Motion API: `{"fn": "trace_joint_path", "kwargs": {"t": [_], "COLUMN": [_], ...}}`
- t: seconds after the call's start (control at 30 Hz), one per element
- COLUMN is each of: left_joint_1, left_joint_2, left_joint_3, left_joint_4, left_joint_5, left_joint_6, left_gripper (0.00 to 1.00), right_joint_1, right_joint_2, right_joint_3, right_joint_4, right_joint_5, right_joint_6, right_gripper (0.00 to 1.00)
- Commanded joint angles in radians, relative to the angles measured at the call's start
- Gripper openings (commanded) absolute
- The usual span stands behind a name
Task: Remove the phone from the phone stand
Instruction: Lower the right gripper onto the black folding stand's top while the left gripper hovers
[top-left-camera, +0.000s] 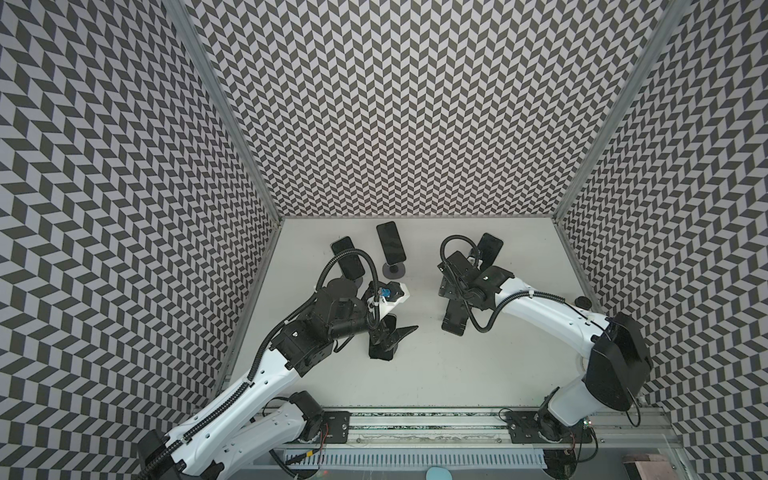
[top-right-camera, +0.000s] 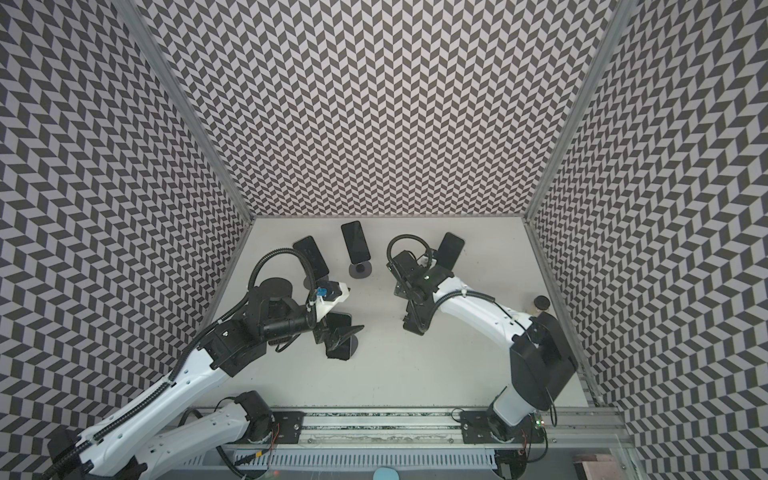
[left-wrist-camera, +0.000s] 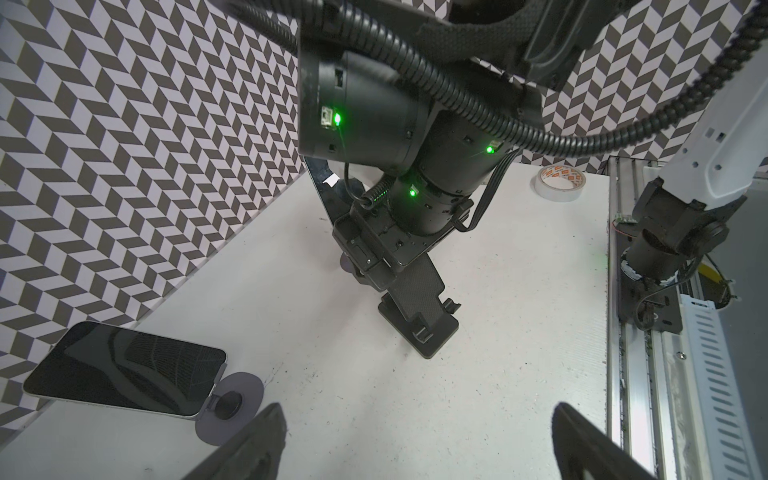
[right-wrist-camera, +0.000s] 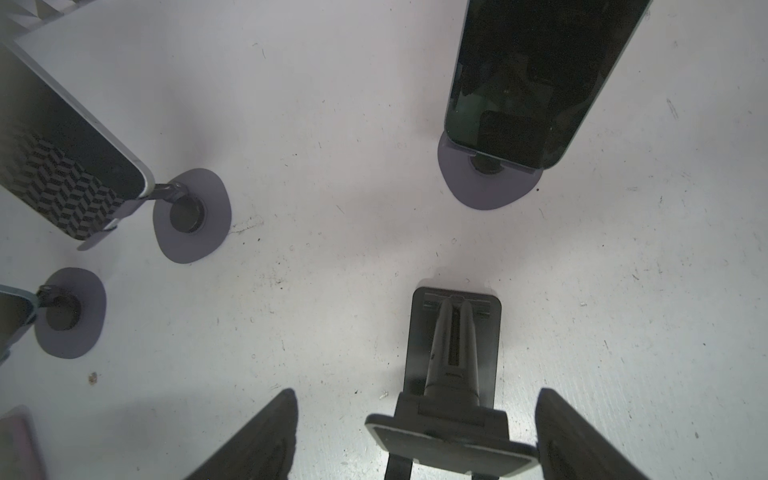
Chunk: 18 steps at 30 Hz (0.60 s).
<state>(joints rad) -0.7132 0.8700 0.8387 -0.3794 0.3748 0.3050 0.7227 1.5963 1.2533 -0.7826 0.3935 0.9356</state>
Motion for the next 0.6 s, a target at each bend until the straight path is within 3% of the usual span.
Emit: {"fn": "trace_joint_path", "kwargs": {"t": [0.0, 0.57], "left_joint_1": [-0.002, -0.003], "left_joint_2": [0.005, 0.034], "left_joint_3": [0.007, 0.004], "left_joint_4": [0.003, 0.013], "left_joint_5": [-0.002, -0.019], "left_joint_6": [0.049, 0.082], "left_gripper": [1.0, 1.0], "right_joint_1": [-0.008, -0.016], "right_joint_2": [0.027, 0.066], "right_joint_3": [0.007, -0.022], "right_joint_4": [0.004, -0.004], "right_joint_5": [-0.006, -0.081], "right_joint_6": [-0.012, -0.023], "right_gripper": [0.89, 0.87]}}
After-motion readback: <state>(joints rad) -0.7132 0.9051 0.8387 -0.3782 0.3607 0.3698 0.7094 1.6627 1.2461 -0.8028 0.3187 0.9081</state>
